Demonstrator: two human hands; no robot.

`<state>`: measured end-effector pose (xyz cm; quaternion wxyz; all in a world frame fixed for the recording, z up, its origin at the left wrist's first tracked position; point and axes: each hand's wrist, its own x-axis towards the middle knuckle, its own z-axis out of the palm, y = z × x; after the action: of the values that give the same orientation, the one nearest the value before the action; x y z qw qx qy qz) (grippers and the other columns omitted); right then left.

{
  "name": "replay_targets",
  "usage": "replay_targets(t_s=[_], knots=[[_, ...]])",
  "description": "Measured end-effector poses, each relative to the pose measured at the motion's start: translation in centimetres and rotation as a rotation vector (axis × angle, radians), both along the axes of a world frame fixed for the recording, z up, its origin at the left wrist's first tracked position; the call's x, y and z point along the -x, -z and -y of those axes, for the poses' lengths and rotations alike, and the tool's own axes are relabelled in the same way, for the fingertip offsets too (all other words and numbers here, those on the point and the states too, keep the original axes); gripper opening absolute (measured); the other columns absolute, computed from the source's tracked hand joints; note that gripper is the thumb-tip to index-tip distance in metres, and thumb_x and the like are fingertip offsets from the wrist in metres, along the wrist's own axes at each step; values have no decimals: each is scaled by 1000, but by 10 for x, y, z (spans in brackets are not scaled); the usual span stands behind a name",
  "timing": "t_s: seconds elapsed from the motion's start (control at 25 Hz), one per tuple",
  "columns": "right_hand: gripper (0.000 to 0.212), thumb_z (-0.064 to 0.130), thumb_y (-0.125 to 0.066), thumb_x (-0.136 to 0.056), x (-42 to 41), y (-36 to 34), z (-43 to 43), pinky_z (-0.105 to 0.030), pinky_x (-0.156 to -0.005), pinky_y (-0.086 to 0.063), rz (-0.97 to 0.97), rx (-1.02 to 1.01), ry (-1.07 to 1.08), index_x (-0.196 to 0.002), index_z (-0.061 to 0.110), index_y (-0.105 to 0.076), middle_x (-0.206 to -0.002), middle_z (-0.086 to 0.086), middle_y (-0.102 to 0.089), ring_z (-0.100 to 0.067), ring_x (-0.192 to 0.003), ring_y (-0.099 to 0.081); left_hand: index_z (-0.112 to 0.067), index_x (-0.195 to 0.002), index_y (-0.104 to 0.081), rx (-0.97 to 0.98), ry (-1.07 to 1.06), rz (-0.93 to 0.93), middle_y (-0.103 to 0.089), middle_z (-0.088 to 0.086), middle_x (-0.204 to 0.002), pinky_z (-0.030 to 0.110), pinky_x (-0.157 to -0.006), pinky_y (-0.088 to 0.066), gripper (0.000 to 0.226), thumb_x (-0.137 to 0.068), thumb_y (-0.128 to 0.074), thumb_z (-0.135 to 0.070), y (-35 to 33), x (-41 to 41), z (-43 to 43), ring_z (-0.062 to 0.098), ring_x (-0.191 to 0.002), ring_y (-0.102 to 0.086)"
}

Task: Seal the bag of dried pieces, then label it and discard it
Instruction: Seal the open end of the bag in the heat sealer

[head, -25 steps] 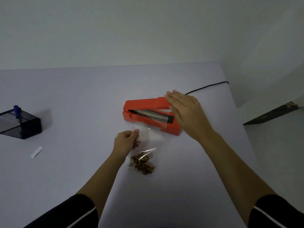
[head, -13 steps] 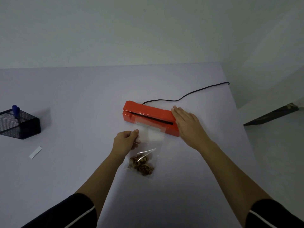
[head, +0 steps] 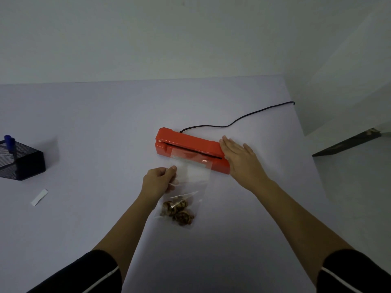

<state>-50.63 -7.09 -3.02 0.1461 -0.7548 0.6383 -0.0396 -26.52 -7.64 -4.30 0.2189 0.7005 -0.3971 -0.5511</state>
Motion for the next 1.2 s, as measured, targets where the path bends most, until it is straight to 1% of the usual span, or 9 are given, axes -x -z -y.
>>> replay_targets(t_s=[0.28,0.44,0.64,0.88,1.2], knots=[[59,5,-44,-92,-1,-1,1,-40,-114,-10,-35,15,13,-145,17,-19,-154,-2,-22,-16,-140,-24,-8,-70,-67,1,-4,0,-65,3,-63,25,-53,-50,31,-90,-57,-29,-1,0,0,17,-51,-59],[64,1,-45,-90,-4,0,-1,-39,-114,-12,-29,11,23,-145,15,-18,-154,-4,-20,-18,-141,-21,-9,-70,-66,-5,-2,0,-65,3,-62,23,-52,-48,30,-90,-57,-29,-2,0,0,15,-50,-58],[66,-4,-50,-85,-4,2,-2,-41,-113,-18,-1,47,32,-144,12,-24,-152,-7,-26,-22,-139,-27,-8,-71,-67,-12,-6,6,-64,3,-64,23,-51,-47,30,-90,-57,-30,-3,1,1,15,-50,-59],[65,-2,-48,-86,-4,1,-2,-40,-113,-16,-19,46,27,-144,13,-22,-153,-5,-25,-20,-140,-25,-8,-72,-67,-15,-7,3,-65,4,-66,26,-54,-49,30,-89,-58,-30,0,0,1,17,-52,-60],[64,0,-45,-89,-4,-2,-2,-39,-114,-13,-21,31,20,-145,15,-20,-154,-3,-21,-18,-141,-23,-7,-72,-68,-18,-9,3,-65,5,-66,26,-55,-51,30,-89,-59,-30,1,0,1,15,-49,-60]])
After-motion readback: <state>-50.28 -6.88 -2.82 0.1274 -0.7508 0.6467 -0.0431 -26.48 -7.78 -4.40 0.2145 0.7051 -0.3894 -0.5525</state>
